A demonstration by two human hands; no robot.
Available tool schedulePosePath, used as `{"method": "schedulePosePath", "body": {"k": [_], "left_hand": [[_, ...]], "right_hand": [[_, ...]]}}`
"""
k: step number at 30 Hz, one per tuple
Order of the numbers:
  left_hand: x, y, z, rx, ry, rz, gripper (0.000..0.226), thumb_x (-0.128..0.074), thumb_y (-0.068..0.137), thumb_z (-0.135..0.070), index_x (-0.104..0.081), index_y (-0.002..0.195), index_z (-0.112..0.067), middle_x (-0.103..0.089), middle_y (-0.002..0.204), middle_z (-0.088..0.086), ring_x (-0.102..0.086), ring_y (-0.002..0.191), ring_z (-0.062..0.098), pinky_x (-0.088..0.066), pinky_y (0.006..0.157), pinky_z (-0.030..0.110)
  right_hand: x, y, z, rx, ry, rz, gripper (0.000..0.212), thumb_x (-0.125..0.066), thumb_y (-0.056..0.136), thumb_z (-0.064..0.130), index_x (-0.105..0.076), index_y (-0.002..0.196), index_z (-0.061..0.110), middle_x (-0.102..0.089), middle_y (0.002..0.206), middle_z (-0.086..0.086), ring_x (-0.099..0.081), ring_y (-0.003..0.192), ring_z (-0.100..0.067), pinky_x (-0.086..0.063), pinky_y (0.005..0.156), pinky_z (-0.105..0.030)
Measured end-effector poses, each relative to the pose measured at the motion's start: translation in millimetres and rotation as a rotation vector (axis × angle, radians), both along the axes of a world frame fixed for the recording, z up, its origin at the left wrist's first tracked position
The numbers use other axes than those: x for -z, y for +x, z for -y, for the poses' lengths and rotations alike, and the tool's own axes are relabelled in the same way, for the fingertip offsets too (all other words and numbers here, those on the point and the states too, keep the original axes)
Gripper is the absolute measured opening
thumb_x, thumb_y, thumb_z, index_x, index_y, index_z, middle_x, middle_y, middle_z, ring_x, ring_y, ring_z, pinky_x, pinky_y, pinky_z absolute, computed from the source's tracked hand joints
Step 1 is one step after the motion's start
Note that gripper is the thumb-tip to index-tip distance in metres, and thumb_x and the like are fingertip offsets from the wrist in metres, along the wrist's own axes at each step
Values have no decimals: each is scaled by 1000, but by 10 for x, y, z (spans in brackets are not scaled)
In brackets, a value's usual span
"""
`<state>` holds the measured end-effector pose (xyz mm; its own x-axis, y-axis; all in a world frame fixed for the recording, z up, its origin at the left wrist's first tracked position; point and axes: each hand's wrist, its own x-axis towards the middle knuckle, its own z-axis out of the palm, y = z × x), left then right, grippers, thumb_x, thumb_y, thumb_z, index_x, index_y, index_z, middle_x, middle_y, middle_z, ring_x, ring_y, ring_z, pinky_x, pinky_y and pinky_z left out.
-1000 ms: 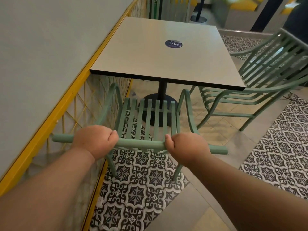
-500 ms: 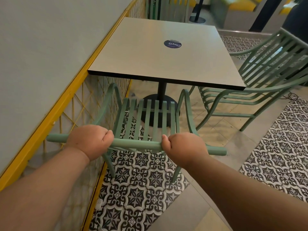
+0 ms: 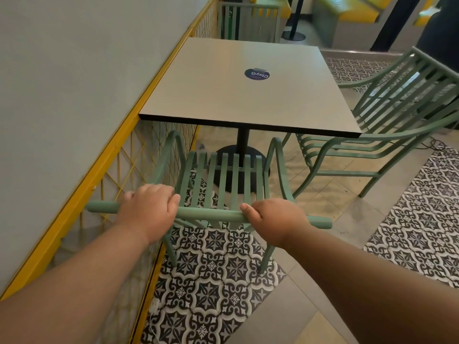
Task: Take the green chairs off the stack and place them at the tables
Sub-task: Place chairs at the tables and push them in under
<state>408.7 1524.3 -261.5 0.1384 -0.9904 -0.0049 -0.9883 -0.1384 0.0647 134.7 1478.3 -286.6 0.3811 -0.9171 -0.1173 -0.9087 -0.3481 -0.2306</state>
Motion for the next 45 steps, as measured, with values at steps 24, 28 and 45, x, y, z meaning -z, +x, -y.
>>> {"method": "schedulePosePath", "body": {"k": [24, 28, 45], "left_hand": [[-2044, -1802, -220, 440, -153, -157, 62, -29, 98, -50, -35, 154, -23, -43, 157, 3, -36, 145, 24, -33, 113, 53], [-1685, -2327, -74, 458, -38, -153, 60, -35, 101, -46, -31, 157, -24, -35, 162, 2, -30, 149, 23, -28, 118, 53], [-1134, -4376, 1341, 530, 114, -186, 64, -33, 96, -50, -32, 155, -25, -39, 160, 2, -32, 148, 24, -32, 118, 52]], "right_hand": [[-2115, -1561, -1033, 317, -214, 188, 52, -37, 104, 42, -46, 149, 17, -60, 140, -9, -53, 129, -28, -42, 106, -44], [-1843, -2002, -981, 335, -126, 169, 51, -39, 104, 42, -51, 145, 14, -63, 133, -14, -57, 120, -31, -46, 94, -40], [-1488, -4155, 208, 378, 54, 37, 56, -41, 101, 47, -51, 144, 13, -65, 128, -12, -56, 117, -33, -42, 101, -45]]}}
